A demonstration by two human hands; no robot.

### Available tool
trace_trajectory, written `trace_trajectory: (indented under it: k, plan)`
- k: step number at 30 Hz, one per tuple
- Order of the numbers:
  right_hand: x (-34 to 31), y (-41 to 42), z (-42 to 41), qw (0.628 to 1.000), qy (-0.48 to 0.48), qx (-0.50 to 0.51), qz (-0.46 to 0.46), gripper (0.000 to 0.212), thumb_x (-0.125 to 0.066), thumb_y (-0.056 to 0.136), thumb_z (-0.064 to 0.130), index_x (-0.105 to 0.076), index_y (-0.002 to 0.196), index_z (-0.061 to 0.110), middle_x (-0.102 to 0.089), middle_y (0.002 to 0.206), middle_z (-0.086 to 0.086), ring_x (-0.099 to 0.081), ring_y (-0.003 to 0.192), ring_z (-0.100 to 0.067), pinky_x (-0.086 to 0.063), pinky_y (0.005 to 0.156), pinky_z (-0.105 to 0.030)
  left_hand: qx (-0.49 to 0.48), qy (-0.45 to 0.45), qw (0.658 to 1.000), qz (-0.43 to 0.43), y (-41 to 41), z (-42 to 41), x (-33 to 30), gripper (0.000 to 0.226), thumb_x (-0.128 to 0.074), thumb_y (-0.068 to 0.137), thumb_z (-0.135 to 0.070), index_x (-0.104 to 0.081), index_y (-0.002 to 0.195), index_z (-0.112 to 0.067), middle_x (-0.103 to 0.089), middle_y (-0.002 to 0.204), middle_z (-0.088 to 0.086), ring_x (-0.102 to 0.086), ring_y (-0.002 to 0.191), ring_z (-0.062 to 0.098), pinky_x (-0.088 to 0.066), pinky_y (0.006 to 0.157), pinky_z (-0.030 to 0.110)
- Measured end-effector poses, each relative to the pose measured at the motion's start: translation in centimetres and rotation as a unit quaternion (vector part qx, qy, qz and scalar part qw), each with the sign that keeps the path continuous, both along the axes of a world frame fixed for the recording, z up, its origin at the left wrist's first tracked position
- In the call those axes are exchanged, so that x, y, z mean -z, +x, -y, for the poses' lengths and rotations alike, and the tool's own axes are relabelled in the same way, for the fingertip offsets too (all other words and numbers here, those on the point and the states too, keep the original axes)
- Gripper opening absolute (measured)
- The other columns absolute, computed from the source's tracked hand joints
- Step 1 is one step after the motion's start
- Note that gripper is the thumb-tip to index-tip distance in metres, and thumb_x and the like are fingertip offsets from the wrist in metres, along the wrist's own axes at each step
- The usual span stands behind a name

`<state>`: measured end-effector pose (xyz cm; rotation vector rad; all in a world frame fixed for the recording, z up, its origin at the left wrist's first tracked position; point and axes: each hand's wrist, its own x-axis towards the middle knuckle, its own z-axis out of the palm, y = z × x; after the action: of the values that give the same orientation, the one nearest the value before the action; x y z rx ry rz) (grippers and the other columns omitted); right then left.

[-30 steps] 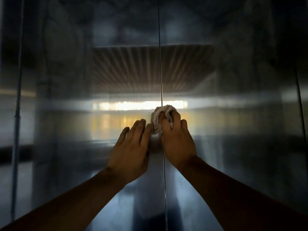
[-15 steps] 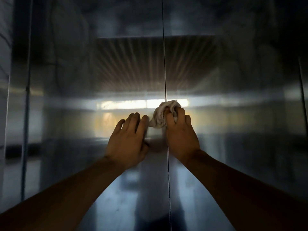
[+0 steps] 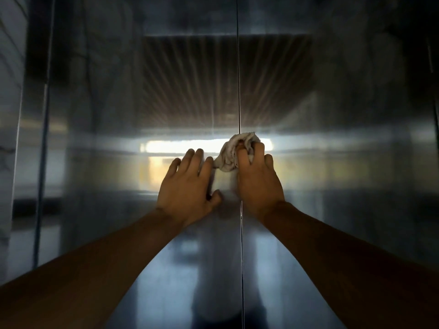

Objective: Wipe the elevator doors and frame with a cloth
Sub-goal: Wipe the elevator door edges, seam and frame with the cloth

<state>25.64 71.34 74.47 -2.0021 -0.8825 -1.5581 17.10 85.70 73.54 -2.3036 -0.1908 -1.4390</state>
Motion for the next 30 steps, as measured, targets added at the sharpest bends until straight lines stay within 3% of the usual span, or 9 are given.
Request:
trace_trajectory:
  k: [3, 9, 19, 26, 30]
  plan:
    - [1.0, -0.2, -0.1, 1.000, -0.007, 0.010, 0.002, 0.064, -0.054, 0.082, -0.001, -0.037, 0.142, 0.012, -0.029, 0.147, -0.024, -0.051, 0.099, -0.038, -0.046, 0.085, -0.042, -0.016, -0.004, 1.000, -0.009, 0.1, -0.1, 1.7, 0.085, -0.053, 0.077, -0.061, -0.033, 0.144, -0.013, -0.029, 0.157, 0.016, -0.022, 0.146, 0.033, -0.028, 0.114, 0.049]
    - [5.9, 0.5, 0.1, 1.000, -0.016, 0.024, -0.009, 0.066, -0.053, 0.087, 0.005, -0.028, 0.146, 0.019, -0.018, 0.153, -0.017, -0.048, 0.105, -0.036, -0.047, 0.087, -0.039, -0.007, -0.014, 1.000, 0.015, 0.7, 0.4, 7.0, 0.086, -0.054, 0.074, -0.062, -0.033, 0.142, -0.013, -0.028, 0.156, 0.017, -0.023, 0.145, 0.032, -0.027, 0.114, 0.051]
    - [15.1, 1.3, -0.1, 0.999, -0.007, 0.019, 0.026, 0.061, -0.049, 0.087, 0.001, -0.031, 0.144, 0.016, -0.027, 0.146, -0.020, -0.048, 0.105, -0.039, -0.046, 0.085, -0.043, -0.018, -0.025, 0.999, 0.045, 0.8, -0.1, 17.7, 0.086, -0.054, 0.070, -0.065, -0.041, 0.135, -0.011, -0.030, 0.156, 0.018, -0.027, 0.144, 0.034, -0.035, 0.109, 0.051]
    - [16.9, 1.9, -0.5, 0.998, 0.006, 0.009, 0.065, 0.057, -0.057, 0.087, 0.008, -0.038, 0.140, 0.014, -0.034, 0.144, -0.019, -0.048, 0.111, -0.035, -0.048, 0.091, -0.040, -0.050, -0.032, 0.998, 0.013, 0.3, -1.3, 21.5, 0.105, -0.051, 0.068, -0.075, -0.022, 0.149, -0.015, -0.010, 0.164, 0.014, -0.010, 0.150, 0.031, -0.029, 0.115, 0.051]
    - [17.9, 2.2, -0.4, 0.998, 0.013, 0.006, 0.062, 0.057, -0.060, 0.087, 0.010, -0.039, 0.140, 0.014, -0.037, 0.144, -0.019, -0.050, 0.112, -0.035, -0.049, 0.091, -0.038, -0.053, -0.031, 0.998, -0.001, 0.0, -0.8, 21.0, 0.107, -0.060, 0.066, -0.076, -0.022, 0.148, -0.018, -0.009, 0.164, 0.011, -0.011, 0.150, 0.028, -0.036, 0.109, 0.047]
